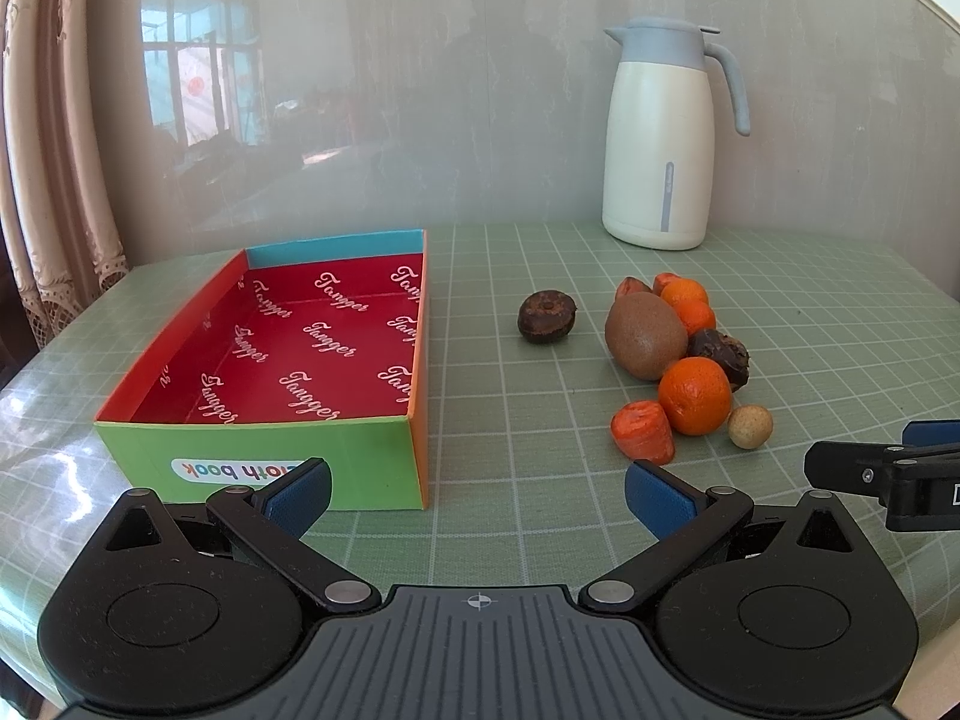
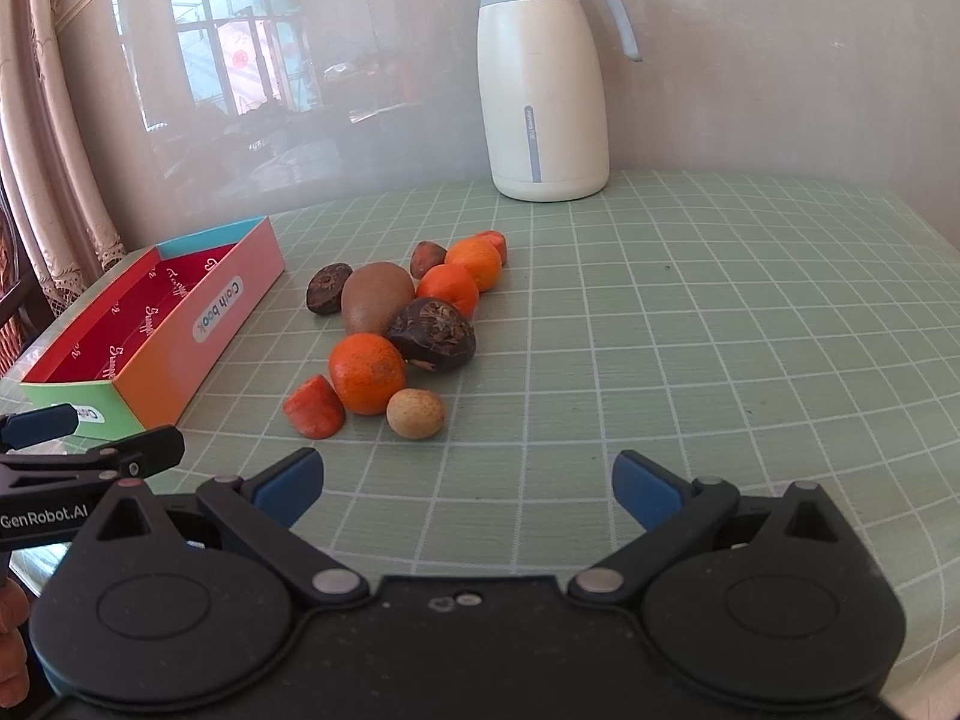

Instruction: Organize fruits

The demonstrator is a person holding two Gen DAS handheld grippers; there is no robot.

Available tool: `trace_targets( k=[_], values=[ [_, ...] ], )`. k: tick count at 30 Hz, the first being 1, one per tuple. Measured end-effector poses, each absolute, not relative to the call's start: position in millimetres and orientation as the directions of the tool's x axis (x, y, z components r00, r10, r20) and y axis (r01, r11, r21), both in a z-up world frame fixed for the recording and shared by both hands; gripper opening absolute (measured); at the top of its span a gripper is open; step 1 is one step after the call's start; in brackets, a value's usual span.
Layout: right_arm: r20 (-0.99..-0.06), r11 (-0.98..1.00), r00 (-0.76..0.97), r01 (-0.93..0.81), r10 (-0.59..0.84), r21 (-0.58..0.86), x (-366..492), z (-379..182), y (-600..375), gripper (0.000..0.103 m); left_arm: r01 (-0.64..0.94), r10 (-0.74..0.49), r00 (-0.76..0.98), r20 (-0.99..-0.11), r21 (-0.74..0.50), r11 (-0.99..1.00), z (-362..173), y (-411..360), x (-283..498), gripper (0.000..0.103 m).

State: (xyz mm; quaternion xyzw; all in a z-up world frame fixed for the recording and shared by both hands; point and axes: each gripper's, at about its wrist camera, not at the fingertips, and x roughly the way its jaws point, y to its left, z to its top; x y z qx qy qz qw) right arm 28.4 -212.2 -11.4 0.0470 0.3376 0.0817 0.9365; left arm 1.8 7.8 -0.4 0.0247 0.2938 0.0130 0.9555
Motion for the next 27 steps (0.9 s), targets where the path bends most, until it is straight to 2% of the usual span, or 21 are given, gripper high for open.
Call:
trace_targets(
  k=[6, 12, 18, 27],
  values=[
    [-0.624, 0.983, 0.76, -0.117, 0.182, 0.144, 28.4, -10.8, -212.9, 0.103, 0.007, 0.026, 0.832, -0.554, 0.058, 0.998, 1.8, 5.8, 2.4, 0.103],
    [-0.621, 0.983, 0.764, -0.102, 0.175, 0.151, 27.5, -9.7, -217.1, 0.103, 0.044, 0.027, 0.861, -0.507, 0.126, 0.991, 2.1, -7.8, -2.8, 0.103],
    [-0.613, 0.984, 0.773, -0.08, 0.163, 0.16, 26.0, -7.6, -223.7, 0.103, 0.088, -0.005, 0.861, -0.509, 0.139, 0.986, 0.7, -16.1, -4.1, 0.103],
    [-0.573, 0.985, 0.819, 0.062, 0.041, 0.16, 18.4, 0.5, -251.5, 0.103, 0.186, -0.062, 0.869, -0.49, 0.21, 0.96, 0.2, -32.0, -10.8, 0.103]
  ],
)
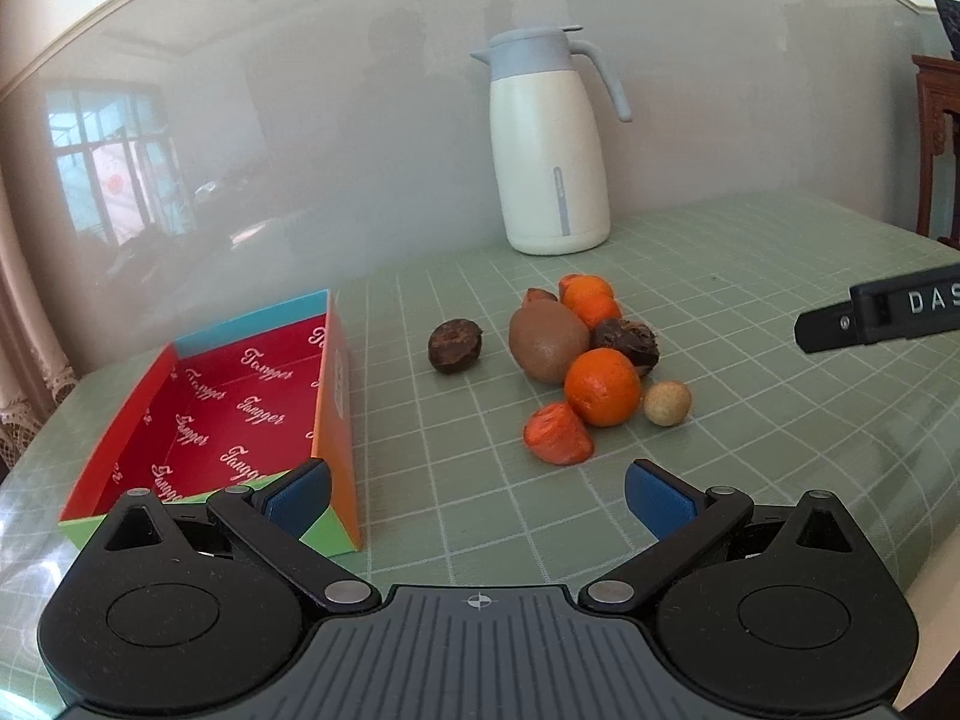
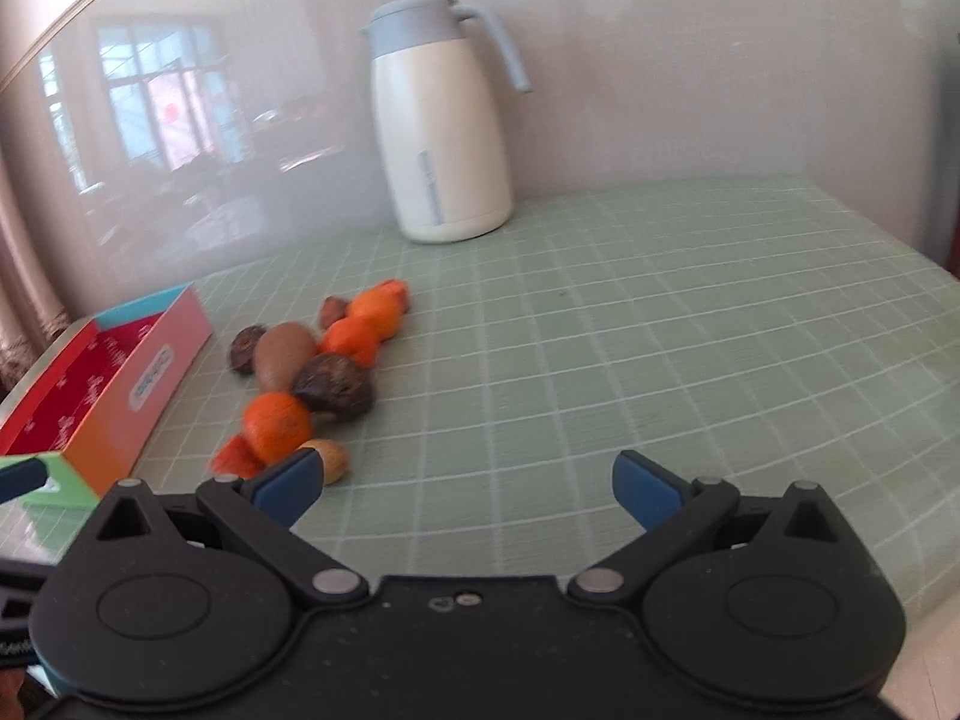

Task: Organize fruits
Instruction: 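Move the left tool to the orange carrot piece and close on it, then carry the carrot piece with the left tool into the red box and release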

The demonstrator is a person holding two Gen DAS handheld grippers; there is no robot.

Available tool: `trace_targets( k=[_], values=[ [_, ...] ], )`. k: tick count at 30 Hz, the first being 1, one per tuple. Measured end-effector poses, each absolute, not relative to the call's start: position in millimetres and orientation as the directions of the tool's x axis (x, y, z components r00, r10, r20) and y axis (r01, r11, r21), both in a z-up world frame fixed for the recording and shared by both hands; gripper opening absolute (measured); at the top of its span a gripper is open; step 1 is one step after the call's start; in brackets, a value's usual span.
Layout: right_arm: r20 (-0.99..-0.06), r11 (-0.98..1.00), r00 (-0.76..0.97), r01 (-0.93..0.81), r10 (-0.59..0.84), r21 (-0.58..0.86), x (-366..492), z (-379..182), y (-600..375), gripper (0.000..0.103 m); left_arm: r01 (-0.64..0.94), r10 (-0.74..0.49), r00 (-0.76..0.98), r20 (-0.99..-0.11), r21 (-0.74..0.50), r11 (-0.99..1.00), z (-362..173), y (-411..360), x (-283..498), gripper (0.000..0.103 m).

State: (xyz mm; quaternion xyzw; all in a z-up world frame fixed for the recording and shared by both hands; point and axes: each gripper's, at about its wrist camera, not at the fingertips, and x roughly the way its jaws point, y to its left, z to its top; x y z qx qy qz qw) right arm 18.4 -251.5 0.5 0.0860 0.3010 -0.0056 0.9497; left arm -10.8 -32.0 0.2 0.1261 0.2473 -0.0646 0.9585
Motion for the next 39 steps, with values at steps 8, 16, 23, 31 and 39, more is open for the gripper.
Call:
trace_targets(
  k=[8, 16, 23, 31, 39],
  values=[
    [-0.554, 0.969, 0.829, 0.191, -0.074, 0.156, 16.7, 5.2, -278.2, 0.103, 0.29, -0.132, 0.841, -0.524, 0.231, 0.929, -2.4, -50.2, 10.2, 0.103],
    [-0.559, 0.963, 0.826, 0.199, -0.065, 0.181, 15.8, 5.8, -288.9, 0.103, 0.353, -0.15, 0.804, -0.576, 0.26, 0.899, -13.7, -68.9, 44.6, 0.103],
    [-0.543, 0.954, 0.833, 0.241, -0.109, 0.177, 10.7, 8.1, -297.7, 0.103, 0.398, -0.221, 0.749, -0.625, 0.157, 0.904, -21.5, -62.7, 64.6, 0.073],
    [-0.533, 0.942, 0.838, 0.264, -0.119, 0.205, 7.2, 8.8, -307.3, 0.103, 0.403, -0.236, 0.756, -0.611, 0.151, 0.903, -22.2, -64.6, 51.9, 0.048],
    [-0.514, 0.935, 0.844, 0.294, -0.157, 0.197, 4.1, 11.5, -308.4, 0.103, 0.383, -0.235, 0.761, -0.604, 0.127, 0.915, -19.6, -59.5, 50.7, 0.038]
  ],
)
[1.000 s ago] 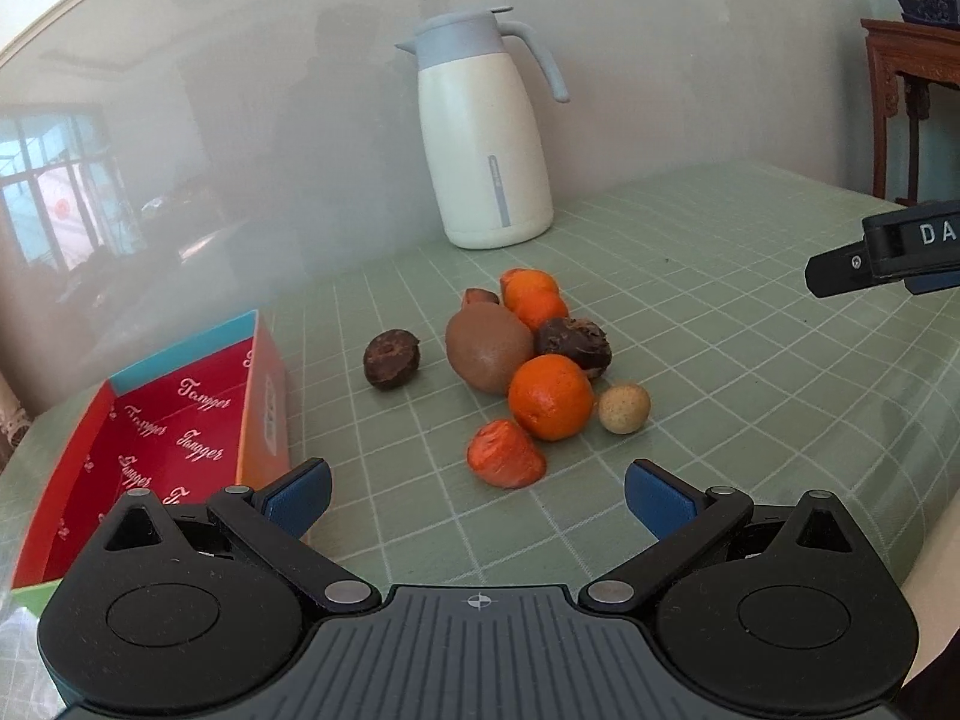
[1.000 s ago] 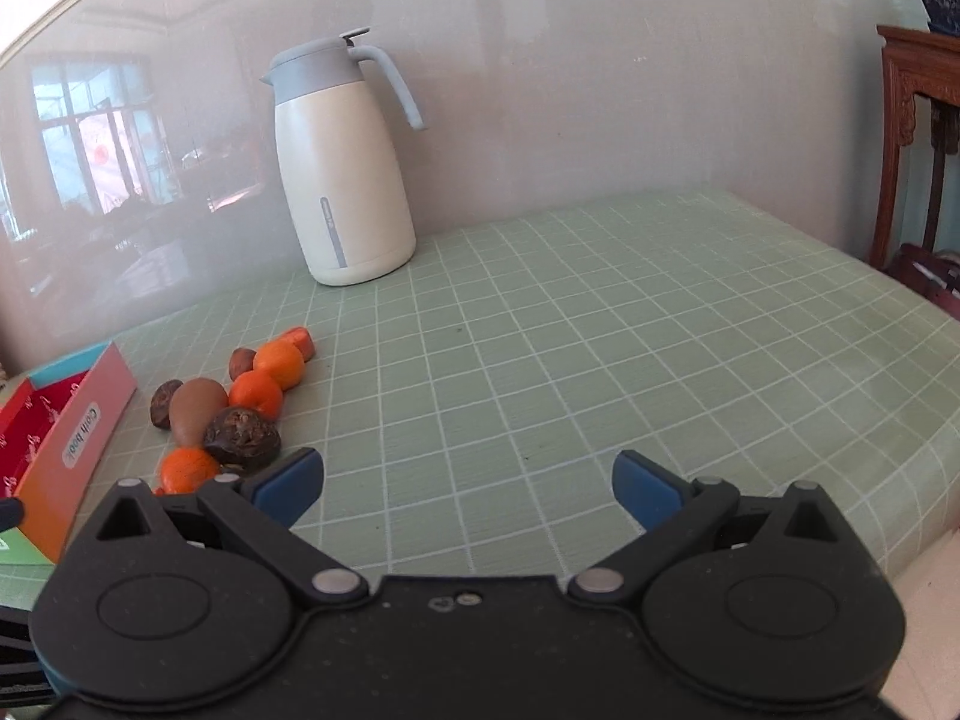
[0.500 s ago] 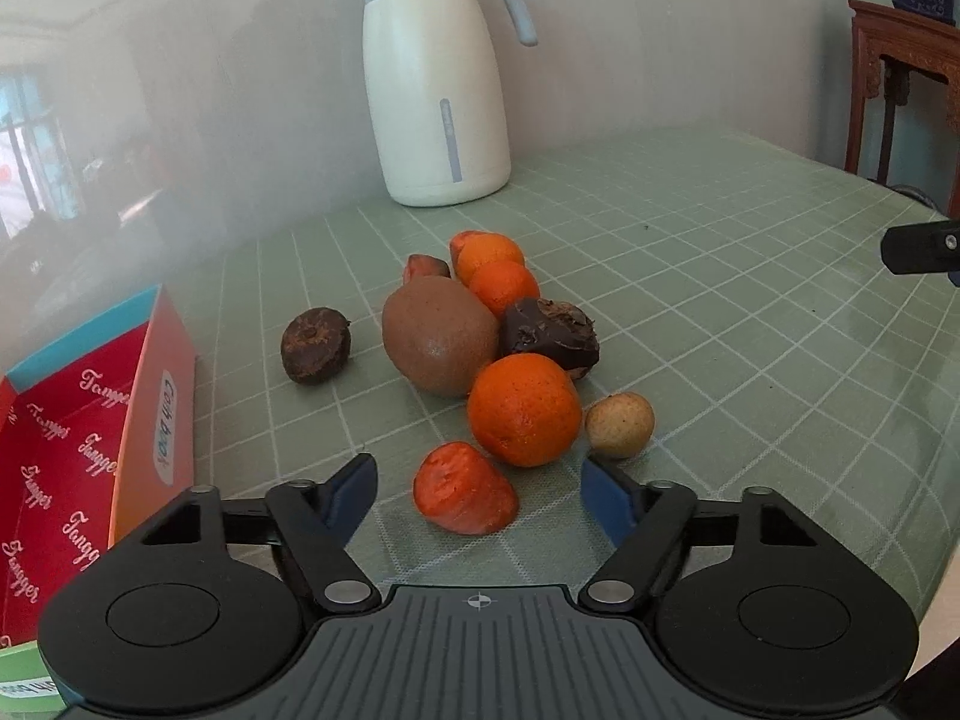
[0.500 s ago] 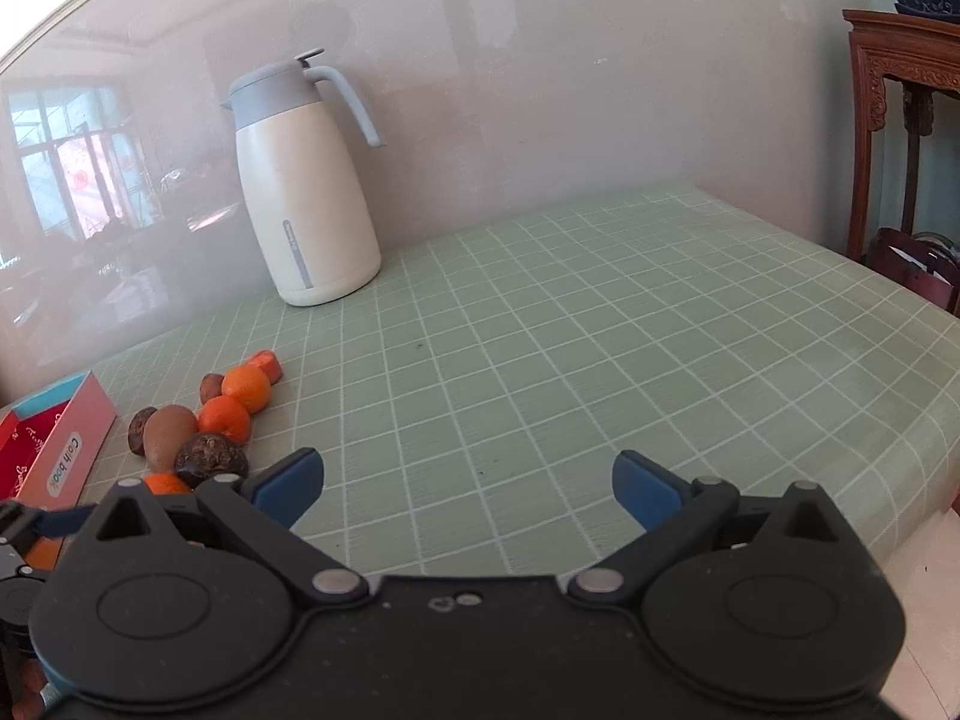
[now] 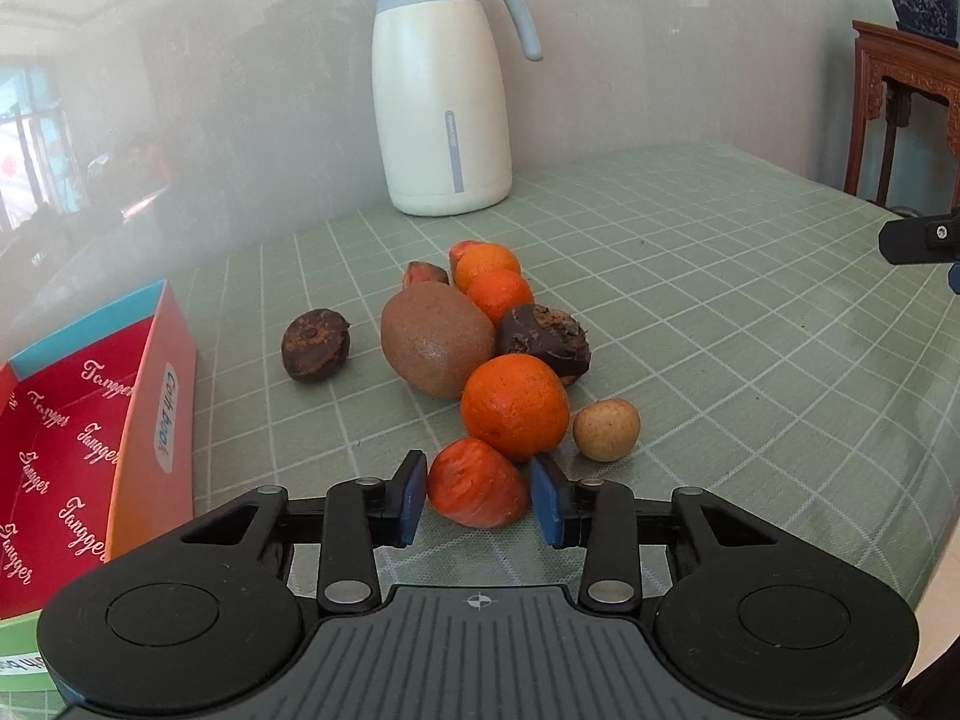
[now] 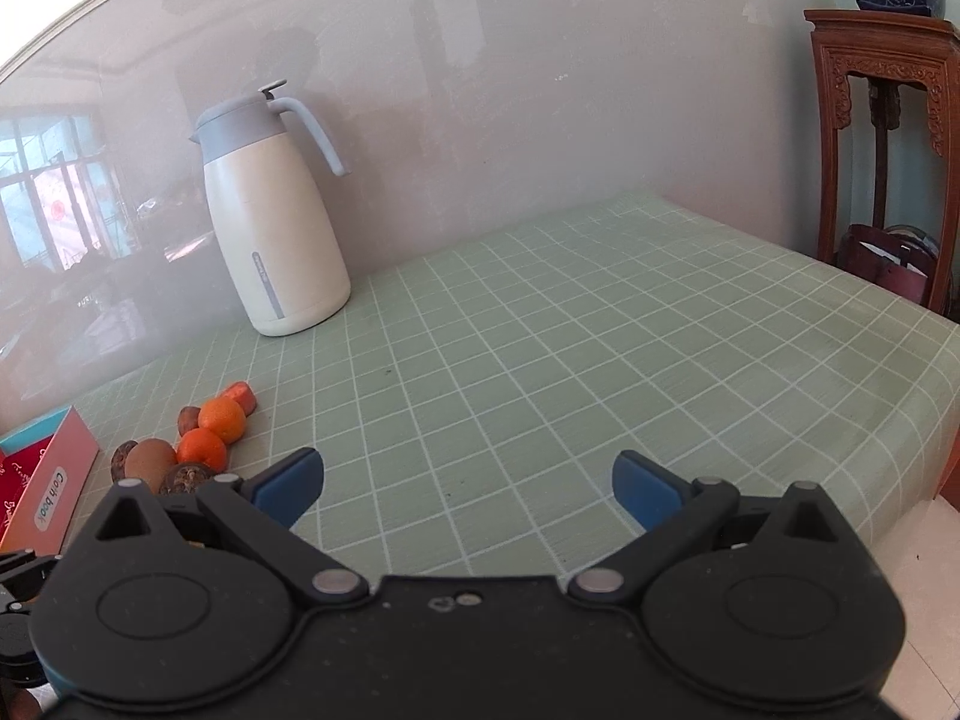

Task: Organize fruits
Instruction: 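Carry the carrot piece with the left tool into the red box and release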

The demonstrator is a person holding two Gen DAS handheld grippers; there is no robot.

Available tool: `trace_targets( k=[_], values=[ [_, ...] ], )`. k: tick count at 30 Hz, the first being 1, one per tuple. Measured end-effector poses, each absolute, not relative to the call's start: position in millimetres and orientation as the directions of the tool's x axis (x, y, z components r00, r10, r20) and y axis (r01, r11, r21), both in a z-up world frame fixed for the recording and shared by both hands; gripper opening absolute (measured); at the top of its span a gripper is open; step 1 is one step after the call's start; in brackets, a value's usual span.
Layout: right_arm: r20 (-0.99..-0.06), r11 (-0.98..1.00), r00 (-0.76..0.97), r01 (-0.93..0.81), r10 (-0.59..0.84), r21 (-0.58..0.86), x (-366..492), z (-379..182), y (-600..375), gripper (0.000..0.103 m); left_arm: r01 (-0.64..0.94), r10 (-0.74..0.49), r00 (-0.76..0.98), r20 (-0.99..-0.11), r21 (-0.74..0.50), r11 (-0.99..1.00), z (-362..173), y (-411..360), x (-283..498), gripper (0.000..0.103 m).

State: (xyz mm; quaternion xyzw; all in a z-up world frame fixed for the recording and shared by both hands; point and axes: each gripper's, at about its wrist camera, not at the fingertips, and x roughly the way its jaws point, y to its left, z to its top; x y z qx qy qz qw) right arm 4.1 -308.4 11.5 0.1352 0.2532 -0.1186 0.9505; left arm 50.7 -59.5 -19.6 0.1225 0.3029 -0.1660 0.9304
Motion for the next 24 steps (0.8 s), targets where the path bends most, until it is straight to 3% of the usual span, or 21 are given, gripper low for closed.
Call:
trace_targets(
  k=[3, 5, 18, 24],
  values=[
    [-0.515, 0.936, 0.843, 0.292, -0.155, 0.195, 4.4, 11.5, -307.7, 0.103, 0.378, -0.237, 0.775, -0.586, 0.129, 0.917, -16.3, -57.3, 46.6, 0.038],
    [-0.514, 0.936, 0.844, 0.291, -0.154, 0.198, 4.4, 11.7, -307.8, 0.103, 0.371, -0.235, 0.783, -0.576, 0.129, 0.92, -13.4, -55.0, 44.8, 0.032],
    [-0.527, 0.944, 0.84, 0.266, -0.128, 0.197, 12.3, 10.2, -293.7, 0.103, 0.337, -0.222, 0.797, -0.561, 0.109, 0.935, -6.2, -38.1, 33.1, 0.032],
    [-0.53, 0.95, 0.841, 0.247, -0.113, 0.191, 15.9, 8.6, -286.3, 0.103, 0.287, -0.202, 0.844, -0.498, 0.1, 0.953, 7.0, -24.4, 28.1, 0.032]
  ],
)
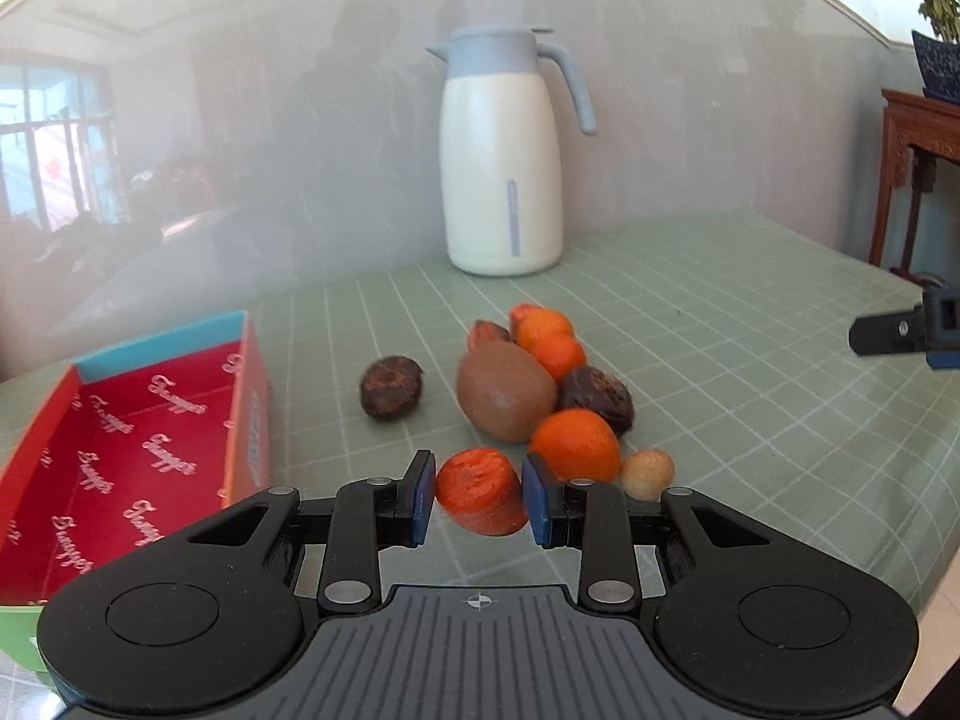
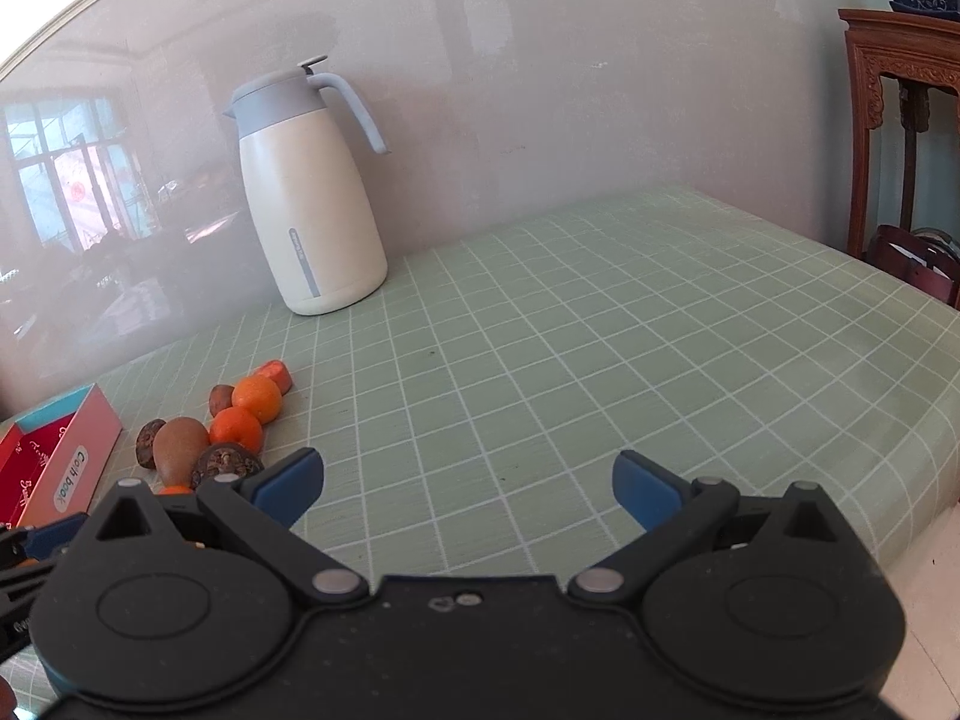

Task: Organize fruits
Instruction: 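Carry the carrot piece with the left tool into the red box and release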

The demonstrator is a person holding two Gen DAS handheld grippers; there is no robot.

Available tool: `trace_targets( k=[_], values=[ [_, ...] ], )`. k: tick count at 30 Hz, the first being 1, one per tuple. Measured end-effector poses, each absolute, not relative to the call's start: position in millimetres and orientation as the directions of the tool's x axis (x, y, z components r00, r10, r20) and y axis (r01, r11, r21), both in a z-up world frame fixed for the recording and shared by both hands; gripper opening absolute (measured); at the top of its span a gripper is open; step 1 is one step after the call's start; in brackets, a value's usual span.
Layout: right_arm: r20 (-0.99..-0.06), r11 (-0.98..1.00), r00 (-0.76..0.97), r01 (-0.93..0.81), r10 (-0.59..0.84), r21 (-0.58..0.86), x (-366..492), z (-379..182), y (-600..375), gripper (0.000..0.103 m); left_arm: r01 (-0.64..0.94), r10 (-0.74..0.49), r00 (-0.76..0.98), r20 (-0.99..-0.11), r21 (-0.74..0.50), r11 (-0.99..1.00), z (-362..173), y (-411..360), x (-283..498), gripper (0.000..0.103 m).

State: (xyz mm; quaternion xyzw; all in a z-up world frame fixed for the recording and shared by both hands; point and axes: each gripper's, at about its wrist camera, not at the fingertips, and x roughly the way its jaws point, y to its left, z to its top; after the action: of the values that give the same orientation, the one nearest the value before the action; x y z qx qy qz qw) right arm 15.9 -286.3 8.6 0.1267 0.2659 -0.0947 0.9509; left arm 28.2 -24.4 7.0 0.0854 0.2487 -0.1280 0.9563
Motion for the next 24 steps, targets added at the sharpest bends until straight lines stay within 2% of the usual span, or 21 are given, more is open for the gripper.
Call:
trace_targets(
  k=[6, 13, 18, 24],
  values=[
    [-0.533, 0.954, 0.841, 0.229, -0.094, 0.192, 20.8, 6.6, -276.6, 0.103, 0.179, -0.119, 0.903, -0.412, 0.11, 0.978, 21.6, 0.7, 21.6, 0.032],
    [-0.545, 0.968, 0.837, 0.178, -0.056, 0.175, 31.5, 4.4, -253.9, 0.103, -0.025, 0.058, 0.93, -0.363, 0.095, 0.995, 30.6, 50.2, 22.8, 0.032],
    [-0.554, 0.975, 0.832, 0.141, -0.025, 0.169, 40.6, 2.2, -236.1, 0.103, -0.17, 0.192, 0.894, -0.405, 0.091, 0.981, 24.3, 85.5, 33.1, 0.032],
    [-0.569, 0.982, 0.823, 0.1, 0.009, 0.162, 50.5, -0.2, -213.7, 0.103, -0.223, 0.238, 0.834, -0.498, 0.091, 0.97, 9.2, 106.9, 46.4, 0.032]
  ],
)
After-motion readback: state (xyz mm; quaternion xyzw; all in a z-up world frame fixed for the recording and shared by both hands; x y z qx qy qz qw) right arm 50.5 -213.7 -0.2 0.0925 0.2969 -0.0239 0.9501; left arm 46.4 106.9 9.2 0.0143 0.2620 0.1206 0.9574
